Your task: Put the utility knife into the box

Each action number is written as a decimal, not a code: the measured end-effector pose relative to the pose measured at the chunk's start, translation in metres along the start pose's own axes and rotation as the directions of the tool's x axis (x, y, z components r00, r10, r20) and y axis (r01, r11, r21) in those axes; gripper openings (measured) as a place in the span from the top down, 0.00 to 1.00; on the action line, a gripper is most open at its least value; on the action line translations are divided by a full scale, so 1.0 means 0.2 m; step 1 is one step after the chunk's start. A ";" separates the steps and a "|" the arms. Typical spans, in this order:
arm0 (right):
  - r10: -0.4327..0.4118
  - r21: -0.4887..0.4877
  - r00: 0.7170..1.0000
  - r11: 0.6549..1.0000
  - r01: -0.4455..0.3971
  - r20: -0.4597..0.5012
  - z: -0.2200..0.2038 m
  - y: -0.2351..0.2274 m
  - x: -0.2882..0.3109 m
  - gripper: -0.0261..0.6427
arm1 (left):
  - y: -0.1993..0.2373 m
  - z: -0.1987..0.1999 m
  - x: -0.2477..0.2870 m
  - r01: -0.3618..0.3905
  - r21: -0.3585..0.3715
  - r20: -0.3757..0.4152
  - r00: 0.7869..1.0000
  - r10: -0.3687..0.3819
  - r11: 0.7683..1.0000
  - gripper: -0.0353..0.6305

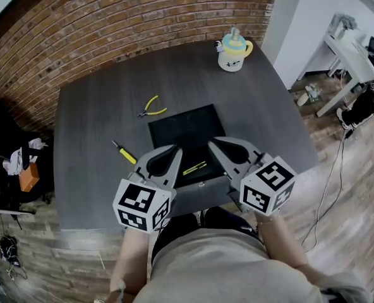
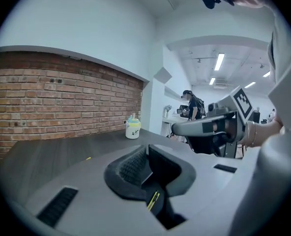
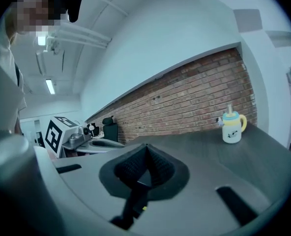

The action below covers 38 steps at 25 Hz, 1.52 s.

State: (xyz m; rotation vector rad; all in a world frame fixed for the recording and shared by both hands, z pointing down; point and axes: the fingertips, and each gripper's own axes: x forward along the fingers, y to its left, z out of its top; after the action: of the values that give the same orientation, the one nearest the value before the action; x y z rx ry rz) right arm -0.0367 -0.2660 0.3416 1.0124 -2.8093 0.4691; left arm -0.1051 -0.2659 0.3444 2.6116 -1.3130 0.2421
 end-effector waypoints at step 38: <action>0.036 -0.014 0.980 0.999 -0.040 -0.196 -0.33 0.16 -0.17 0.95 | -0.22 -0.36 -0.11 -0.027 -0.100 -0.134 0.991 0.013 0.995 0.91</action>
State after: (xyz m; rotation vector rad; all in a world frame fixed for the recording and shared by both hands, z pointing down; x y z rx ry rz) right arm -0.0311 -0.2012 0.3900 0.8594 -2.6567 0.5172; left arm -0.0874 -0.2046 0.4037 2.4539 -1.2722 0.3381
